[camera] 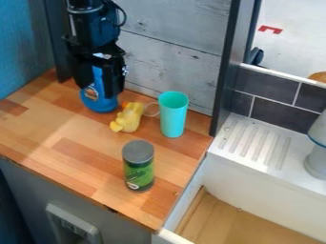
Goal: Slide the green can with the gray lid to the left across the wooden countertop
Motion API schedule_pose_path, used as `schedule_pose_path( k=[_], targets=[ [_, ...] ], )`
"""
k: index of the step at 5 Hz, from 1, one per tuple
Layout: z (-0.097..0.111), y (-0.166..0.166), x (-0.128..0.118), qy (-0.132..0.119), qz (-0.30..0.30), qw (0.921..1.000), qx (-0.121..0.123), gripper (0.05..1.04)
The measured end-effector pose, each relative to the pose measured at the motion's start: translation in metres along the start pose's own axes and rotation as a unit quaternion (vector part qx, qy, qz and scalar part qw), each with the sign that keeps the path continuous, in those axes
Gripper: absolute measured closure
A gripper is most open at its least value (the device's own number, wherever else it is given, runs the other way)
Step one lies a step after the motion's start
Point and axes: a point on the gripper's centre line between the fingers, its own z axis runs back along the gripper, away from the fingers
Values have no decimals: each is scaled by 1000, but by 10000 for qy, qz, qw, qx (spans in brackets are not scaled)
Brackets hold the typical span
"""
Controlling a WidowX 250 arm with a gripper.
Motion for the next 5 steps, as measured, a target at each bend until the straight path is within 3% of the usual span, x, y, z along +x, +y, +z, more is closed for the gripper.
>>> schedule_pose_path(
  k=[2, 3, 4, 5],
  targets=[
    [-8, -20, 0, 186, -200, 9995, -174, 83],
    [-5, -61, 10, -50, -516, 9986, -64, 83],
    [-17, -92, 4, 51, -752, 9970, -154, 83],
    [-31, -121, -2, 352, -976, 9941, -304, 83]
  ],
)
